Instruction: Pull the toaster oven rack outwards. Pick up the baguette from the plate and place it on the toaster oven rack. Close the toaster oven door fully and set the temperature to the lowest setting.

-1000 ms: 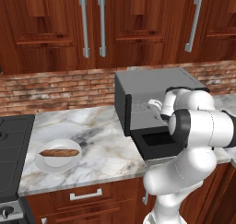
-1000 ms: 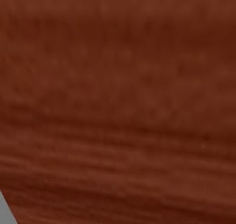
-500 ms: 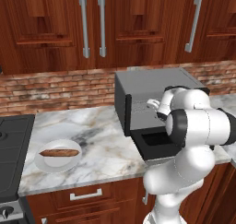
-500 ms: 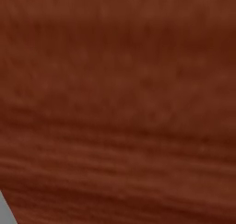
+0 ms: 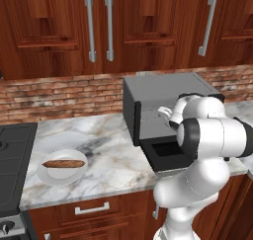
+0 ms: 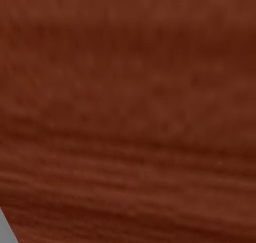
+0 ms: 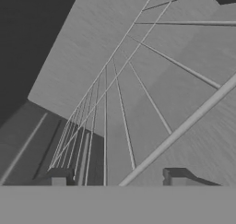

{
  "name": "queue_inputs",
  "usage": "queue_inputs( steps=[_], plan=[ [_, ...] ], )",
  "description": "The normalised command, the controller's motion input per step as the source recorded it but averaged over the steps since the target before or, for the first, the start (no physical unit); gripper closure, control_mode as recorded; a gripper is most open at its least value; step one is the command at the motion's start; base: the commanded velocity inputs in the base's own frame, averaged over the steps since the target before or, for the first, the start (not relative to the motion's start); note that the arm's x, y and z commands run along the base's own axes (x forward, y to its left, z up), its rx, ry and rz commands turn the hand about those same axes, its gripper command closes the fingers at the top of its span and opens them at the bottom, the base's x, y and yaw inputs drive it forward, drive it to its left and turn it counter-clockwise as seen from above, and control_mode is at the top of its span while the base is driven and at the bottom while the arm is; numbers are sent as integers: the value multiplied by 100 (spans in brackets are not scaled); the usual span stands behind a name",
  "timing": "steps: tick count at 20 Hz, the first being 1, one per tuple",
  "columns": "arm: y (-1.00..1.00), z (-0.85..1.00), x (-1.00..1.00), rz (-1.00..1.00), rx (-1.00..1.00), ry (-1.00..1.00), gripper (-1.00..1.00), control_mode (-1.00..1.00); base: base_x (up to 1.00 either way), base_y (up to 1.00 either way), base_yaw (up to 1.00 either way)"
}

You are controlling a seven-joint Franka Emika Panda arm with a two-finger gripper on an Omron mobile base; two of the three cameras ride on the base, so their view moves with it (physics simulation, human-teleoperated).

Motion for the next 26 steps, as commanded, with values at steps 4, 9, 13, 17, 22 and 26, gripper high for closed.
queue_inputs(
  steps=[4,9,13,17,22,26],
  plan=[
    [0,0,0,0,0,0,100,-100,0,0,0],
    [0,0,-3,0,0,0,100,-100,0,0,0],
    [0,2,-32,0,0,0,100,-100,0,0,0],
    [0,4,-47,0,0,0,100,-100,0,0,0],
    [0,20,-43,0,-1,4,100,-100,0,0,0],
    [0,19,-25,0,-6,17,100,-100,0,0,0]
  ],
)
